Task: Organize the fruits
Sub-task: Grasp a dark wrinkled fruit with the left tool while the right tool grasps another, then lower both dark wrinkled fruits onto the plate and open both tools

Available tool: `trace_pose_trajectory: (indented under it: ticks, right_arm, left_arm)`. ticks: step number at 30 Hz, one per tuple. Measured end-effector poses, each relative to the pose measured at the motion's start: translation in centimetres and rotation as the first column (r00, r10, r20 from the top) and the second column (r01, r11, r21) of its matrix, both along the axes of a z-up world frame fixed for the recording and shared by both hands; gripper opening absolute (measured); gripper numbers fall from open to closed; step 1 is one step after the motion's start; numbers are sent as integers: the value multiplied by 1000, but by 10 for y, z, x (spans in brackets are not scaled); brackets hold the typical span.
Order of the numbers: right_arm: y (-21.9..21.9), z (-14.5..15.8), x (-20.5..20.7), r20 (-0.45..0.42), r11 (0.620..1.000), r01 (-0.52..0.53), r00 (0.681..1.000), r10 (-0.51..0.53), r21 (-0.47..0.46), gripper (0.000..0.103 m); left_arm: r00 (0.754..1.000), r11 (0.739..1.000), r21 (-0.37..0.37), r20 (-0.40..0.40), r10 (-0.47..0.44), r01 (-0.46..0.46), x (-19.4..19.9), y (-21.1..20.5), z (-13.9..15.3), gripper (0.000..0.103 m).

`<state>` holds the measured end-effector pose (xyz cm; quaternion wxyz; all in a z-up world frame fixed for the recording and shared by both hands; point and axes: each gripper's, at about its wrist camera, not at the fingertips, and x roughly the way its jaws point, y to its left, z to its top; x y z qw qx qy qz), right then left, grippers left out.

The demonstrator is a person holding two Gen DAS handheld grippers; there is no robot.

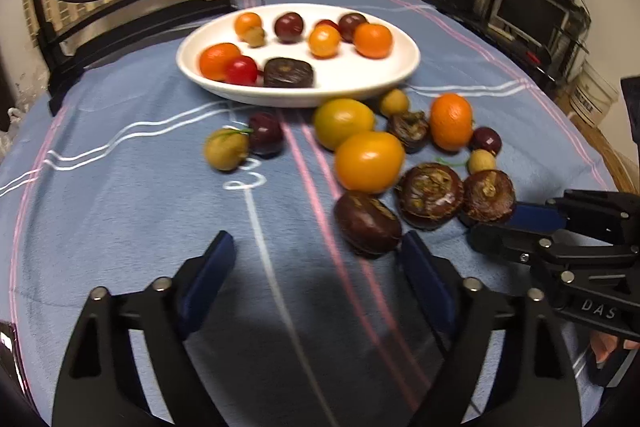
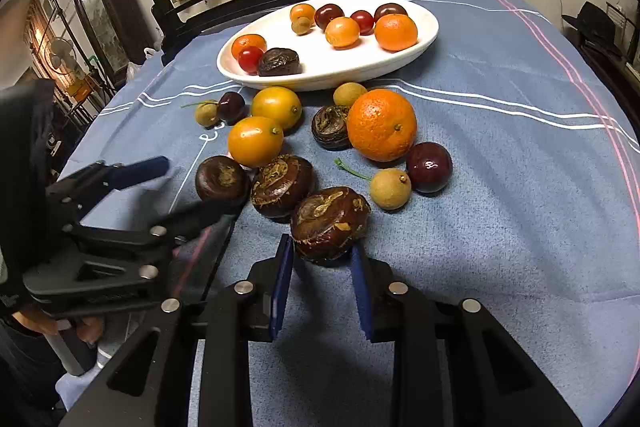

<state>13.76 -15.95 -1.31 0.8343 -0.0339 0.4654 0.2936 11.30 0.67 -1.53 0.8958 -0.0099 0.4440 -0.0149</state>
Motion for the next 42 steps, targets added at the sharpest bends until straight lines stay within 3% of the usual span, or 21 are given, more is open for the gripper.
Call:
trace_pose_trajectory:
  ticks: [2,5,7,8,13,19,23,25,26,27,35,42]
  right_arm:
    - [-1,0,0,-7,1000,1,1000,-1,5,30]
    - [-2,0,0,-15,1000,-1,1000,1,15,34]
    - [-2,0,0,-22,1000,-3,1000,3,29,38]
    - [-2,0,0,-25,999,-3,1000,4,33,40]
    - [-4,0,1,-35,998,3,999,-1,56,42]
    - [-7,-1,5,-59,994,24,998,-17,109,48]
    - [-14,-4,13,-114,978,62,993,-40,198,56]
    - [-20,-5,17,-133,971,98,989,-70,216,51]
    - [-22,-6,18,-125,974,117,988,-94,195,36]
    - [-22,-6,18,-117,975,121,988,-100,184,32]
    - [-13,3,5,-24,988,91,996,-88,128,32]
    - [-16,37,-5,73,971,52,995,-71,231,31]
  left_arm:
    - [1000,1000,2,-17,-18,18,5,-6,-3,68]
    - [999,998,48,-5,-32,32,10,-15,-6,66]
    - [999,998,34,-1,-47,47,13,-17,-5,53]
    - [998,998,41,8,-58,57,13,-19,-4,39]
    - [993,989,93,22,-120,118,4,-28,-1,39]
    - [997,997,27,28,-77,76,-2,-12,7,39]
    - [999,999,-12,15,-51,51,-4,-1,6,39]
    - [999,999,-5,16,-44,44,-5,0,6,39]
    - [999,999,-4,14,-43,43,-5,1,6,39]
    - [999,999,-5,12,-41,41,-6,1,6,39]
    - [999,999,10,18,-51,51,-8,0,9,39]
    - [999,1000,-9,28,-22,22,8,16,31,39]
